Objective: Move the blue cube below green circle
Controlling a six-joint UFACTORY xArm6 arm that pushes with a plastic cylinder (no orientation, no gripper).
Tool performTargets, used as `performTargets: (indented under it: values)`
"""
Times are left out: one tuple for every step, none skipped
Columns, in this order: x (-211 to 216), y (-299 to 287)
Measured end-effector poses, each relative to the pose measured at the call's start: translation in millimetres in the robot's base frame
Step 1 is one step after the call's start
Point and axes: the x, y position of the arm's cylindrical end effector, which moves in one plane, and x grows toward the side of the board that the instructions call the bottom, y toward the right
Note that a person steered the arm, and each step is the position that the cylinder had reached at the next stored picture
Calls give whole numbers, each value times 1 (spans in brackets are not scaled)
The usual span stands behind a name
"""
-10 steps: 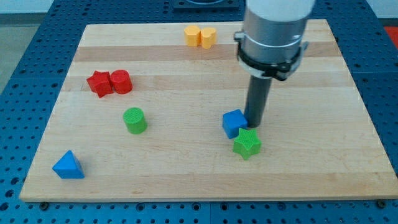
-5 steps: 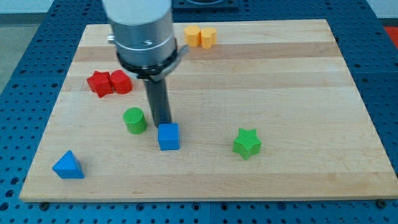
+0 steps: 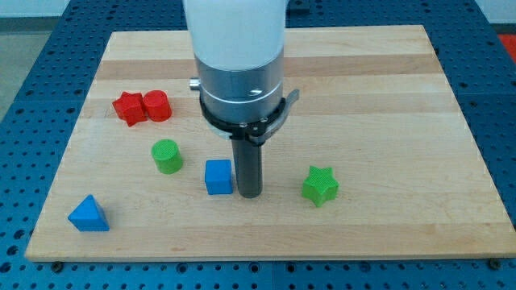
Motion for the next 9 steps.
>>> performTargets:
  values:
    - [0, -15]
    - [-3, -19]
    - [12, 0]
    - [-11, 18]
    - [-27, -4]
    - [-13, -31]
    - [1, -61]
    - [17, -92]
    - [35, -118]
